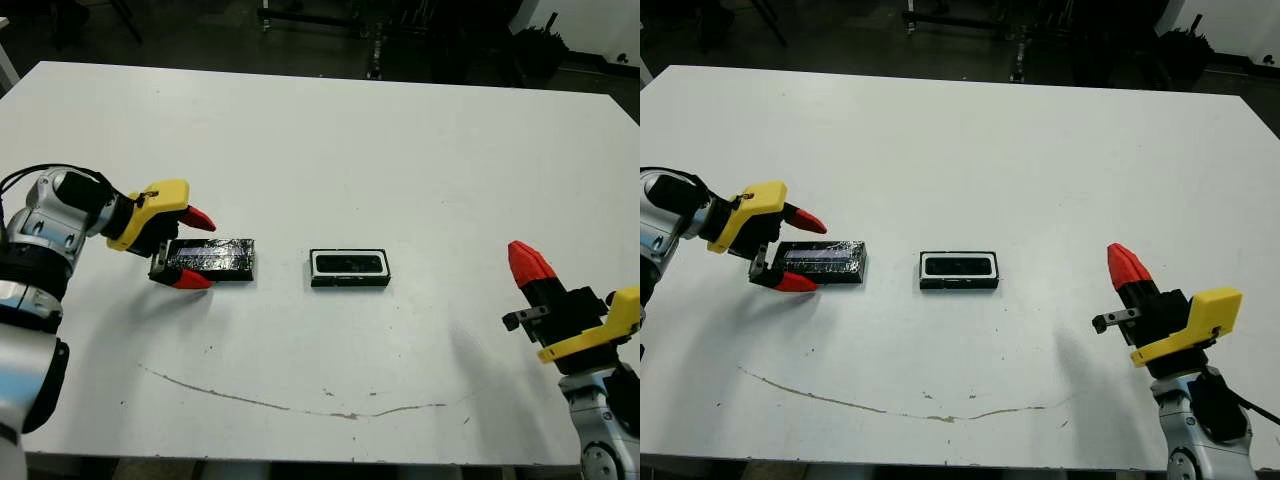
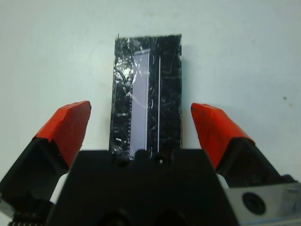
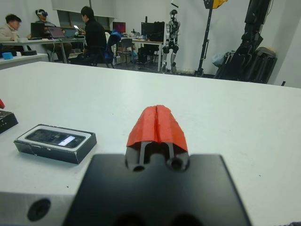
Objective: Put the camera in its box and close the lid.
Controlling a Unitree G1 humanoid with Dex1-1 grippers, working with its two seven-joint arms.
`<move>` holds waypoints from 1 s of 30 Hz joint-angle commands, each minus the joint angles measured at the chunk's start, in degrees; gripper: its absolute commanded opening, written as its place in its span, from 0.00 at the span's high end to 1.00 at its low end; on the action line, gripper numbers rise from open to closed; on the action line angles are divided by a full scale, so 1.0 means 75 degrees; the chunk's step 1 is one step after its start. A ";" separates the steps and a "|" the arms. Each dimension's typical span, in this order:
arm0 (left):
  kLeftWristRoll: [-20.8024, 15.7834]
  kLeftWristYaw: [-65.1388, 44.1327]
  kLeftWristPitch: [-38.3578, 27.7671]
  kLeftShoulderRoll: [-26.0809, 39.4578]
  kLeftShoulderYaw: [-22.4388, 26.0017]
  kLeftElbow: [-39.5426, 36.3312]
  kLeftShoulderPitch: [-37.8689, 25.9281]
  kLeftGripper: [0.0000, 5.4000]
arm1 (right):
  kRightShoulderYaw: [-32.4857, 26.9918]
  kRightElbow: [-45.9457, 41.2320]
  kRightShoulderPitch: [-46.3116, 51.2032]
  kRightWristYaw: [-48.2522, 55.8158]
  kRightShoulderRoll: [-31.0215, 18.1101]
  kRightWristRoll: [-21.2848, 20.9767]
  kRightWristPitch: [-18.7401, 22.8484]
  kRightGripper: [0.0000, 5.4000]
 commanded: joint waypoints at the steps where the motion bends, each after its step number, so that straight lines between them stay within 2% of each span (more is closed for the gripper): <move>1: -0.0053 0.0159 0.0630 -0.0037 0.0148 -0.0014 0.0112 0.00 | -0.0028 0.0034 0.0037 0.0015 -0.0079 0.0009 -0.0071 1.00; 6: 0.0042 0.0163 0.1616 -0.0008 0.0075 -0.0501 0.0144 0.09 | -0.0049 0.0070 0.0002 0.0031 -0.0102 0.0014 -0.0087 1.00; 12: 0.0225 0.0246 0.1442 0.0077 -0.0127 -0.1024 0.0269 0.25 | -0.0115 -0.0157 0.0040 -0.0184 -0.0117 0.0130 0.0234 1.00; 15: 0.0079 0.0187 0.1186 0.0057 -0.0061 -0.1106 0.0364 0.33 | -0.0161 -0.0138 0.0035 -0.0147 -0.0136 0.0097 0.0068 1.00; 18: 0.0119 0.0153 0.1484 0.0055 -0.0126 -0.1184 0.0360 0.41 | -0.0224 -0.0105 0.0016 -0.0088 -0.0159 0.0159 0.0048 1.00; 24: 0.0330 0.0167 0.1233 0.0213 -0.0357 -0.1710 0.0432 0.42 | -0.0356 -0.0242 0.0062 -0.0266 -0.0183 0.0168 0.0180 1.00; 30: 0.0342 0.0177 0.1561 0.0229 -0.0445 -0.1977 0.0507 0.42 | -0.0364 -0.0176 0.0052 -0.0189 -0.0226 0.0087 0.0020 1.00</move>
